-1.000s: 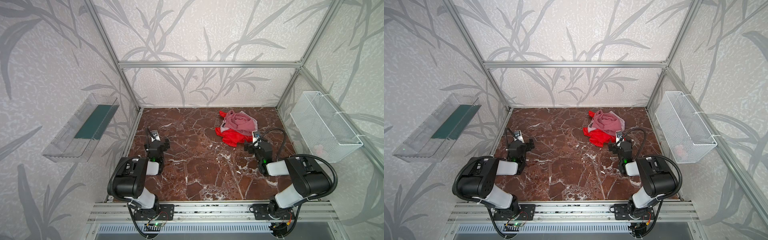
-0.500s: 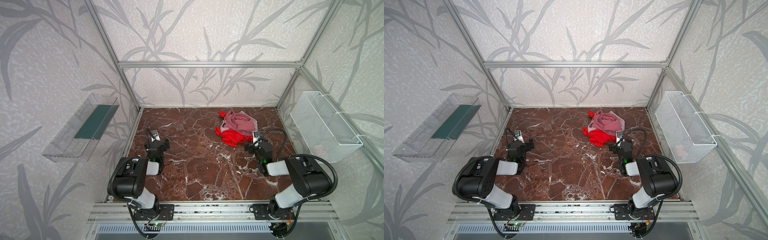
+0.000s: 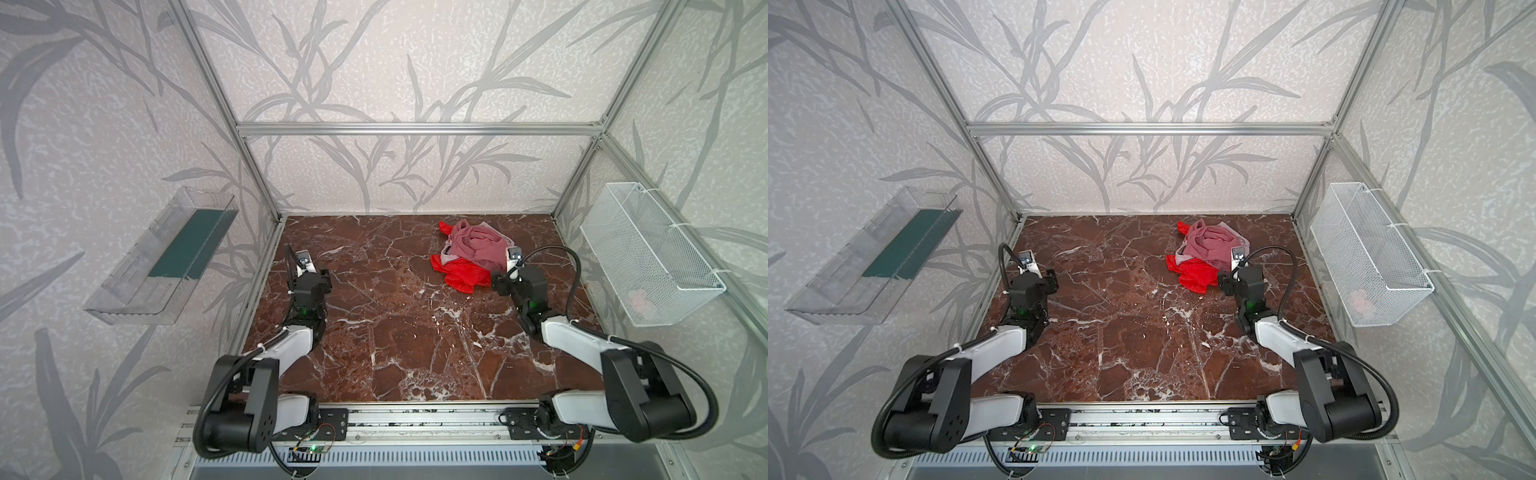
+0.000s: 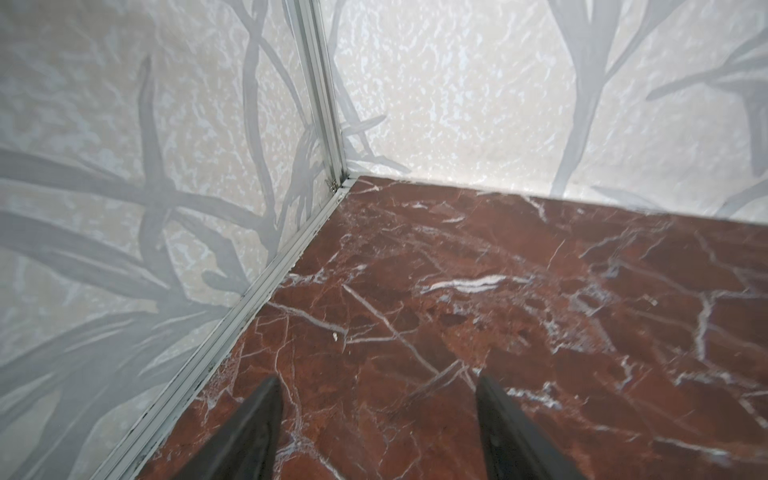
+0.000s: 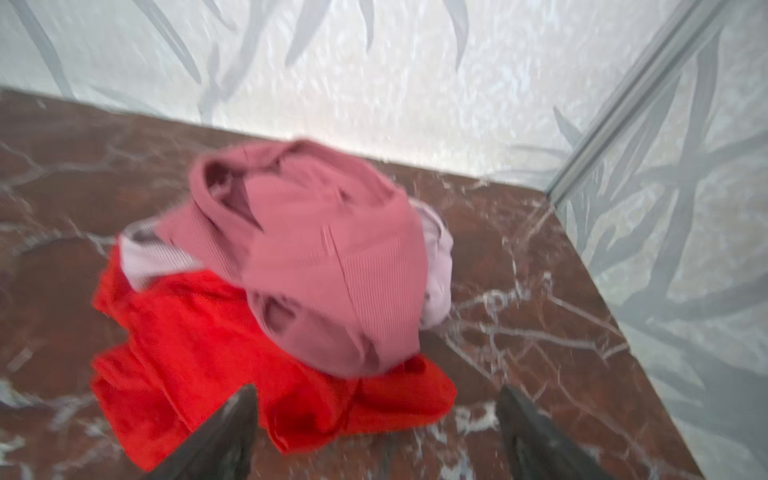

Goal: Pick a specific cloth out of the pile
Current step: 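Reach the right gripper forward to the cloth pile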

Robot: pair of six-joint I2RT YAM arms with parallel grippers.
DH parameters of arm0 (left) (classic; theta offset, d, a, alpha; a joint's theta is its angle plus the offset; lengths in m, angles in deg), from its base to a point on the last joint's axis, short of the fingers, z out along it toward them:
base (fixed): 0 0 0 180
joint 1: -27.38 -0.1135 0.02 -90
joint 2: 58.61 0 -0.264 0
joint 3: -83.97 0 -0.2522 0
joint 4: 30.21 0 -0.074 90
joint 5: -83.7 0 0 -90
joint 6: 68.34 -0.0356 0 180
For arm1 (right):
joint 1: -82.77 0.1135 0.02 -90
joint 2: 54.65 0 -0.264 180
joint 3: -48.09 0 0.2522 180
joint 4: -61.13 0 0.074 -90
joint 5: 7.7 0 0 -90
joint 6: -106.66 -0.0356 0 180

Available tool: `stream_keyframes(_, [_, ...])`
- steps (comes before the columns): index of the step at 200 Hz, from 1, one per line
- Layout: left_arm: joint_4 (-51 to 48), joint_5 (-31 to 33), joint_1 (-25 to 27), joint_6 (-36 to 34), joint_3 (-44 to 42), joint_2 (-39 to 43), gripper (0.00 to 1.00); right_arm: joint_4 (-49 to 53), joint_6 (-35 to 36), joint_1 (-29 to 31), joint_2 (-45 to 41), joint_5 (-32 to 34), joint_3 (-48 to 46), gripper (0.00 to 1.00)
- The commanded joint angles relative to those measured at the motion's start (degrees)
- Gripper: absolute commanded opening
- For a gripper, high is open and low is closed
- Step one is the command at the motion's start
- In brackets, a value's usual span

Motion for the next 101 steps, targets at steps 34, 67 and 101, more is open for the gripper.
stream_keyframes(34, [-29.7,-7.4,1.6,14.9,11.3,6.3,0.67,38.9,-3.9,15.4,2.9,0.4,23.9,0.73])
stream_keyframes(67, [-32.9,-12.5,1.8,18.2,13.4,6.9,0.67,45.5,-5.8,21.6,13.8,0.8,34.6,0.53])
stream_keyframes(101, [-33.4,-14.5,1.8,18.9,13.8,6.8,0.67,50.5,-7.6,22.5,24.7,0.6,43.1,0.39])
